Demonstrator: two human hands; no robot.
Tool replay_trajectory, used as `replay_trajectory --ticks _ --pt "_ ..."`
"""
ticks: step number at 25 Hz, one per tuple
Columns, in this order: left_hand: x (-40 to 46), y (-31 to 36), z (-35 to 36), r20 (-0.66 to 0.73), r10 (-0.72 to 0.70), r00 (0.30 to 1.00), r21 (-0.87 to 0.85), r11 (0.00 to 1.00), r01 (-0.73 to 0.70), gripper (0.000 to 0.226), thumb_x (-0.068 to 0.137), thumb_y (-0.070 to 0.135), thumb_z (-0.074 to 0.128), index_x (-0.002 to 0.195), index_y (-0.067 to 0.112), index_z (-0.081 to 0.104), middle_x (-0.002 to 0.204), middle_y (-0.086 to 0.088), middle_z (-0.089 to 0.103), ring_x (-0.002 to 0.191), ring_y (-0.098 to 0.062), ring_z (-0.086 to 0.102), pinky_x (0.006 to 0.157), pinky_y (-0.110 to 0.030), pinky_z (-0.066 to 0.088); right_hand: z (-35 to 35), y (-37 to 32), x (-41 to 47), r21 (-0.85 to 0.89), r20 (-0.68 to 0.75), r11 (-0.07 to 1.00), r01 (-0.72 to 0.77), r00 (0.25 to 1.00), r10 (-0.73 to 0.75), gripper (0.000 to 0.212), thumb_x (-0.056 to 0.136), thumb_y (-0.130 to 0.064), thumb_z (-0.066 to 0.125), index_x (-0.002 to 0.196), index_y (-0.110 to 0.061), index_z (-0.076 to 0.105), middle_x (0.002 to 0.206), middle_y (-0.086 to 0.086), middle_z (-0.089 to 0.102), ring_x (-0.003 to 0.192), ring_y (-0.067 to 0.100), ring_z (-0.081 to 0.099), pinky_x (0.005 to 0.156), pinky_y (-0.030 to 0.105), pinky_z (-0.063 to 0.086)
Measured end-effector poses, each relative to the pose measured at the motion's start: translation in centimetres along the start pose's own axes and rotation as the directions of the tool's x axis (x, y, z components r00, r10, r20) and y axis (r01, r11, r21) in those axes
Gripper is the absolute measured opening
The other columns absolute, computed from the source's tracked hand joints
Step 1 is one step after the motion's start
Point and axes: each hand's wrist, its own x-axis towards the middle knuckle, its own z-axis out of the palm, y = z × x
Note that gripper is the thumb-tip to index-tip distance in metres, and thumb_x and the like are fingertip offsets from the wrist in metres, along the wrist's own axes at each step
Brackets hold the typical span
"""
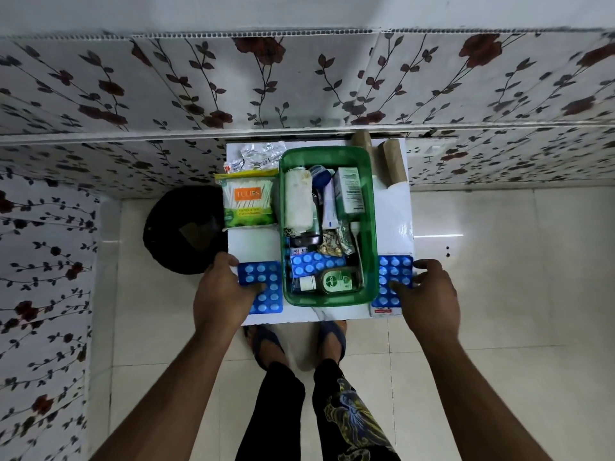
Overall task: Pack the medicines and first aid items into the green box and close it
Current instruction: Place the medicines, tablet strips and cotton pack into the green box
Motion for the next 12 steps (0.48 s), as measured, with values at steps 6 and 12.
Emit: replay_trajectory --ticks 6,12 --pt "-0.1 0.3 -0.3 0.005 -0.011 1.000 -0.091 0.996 0.011 0.045 0.066 0.021 0.084 0.086 0.015 0.044 0.075 -0.002 0.059 0.073 -0.025 0.058 0.059 -0.035 0.042 -0.2 -0.3 0.3 0.097 0.018 0.994 -0.050 0.999 0.048 0.047 0.077 -0.017 0.076 0.118 -0.018 0.053 0.103 -0.001 0.064 0.082 0.017 0.057 0.061 0.029 0.041" --pt "-1.1 1.6 -2.2 0.041 0.029 0.999 -0.221 0.975 -0.019 0.030 0.073 0.003 0.079 0.092 0.007 0.057 0.071 0.005 0.057 0.060 -0.011 0.057 0.048 -0.012 0.041 0.3 -0.9 -0.3 0.131 -0.002 0.990 -0.051 0.999 0.052 0.058 0.074 -0.017 0.073 0.127 -0.022 0.051 0.119 0.009 0.063 0.097 0.027 0.066 0.078 0.042 0.057"
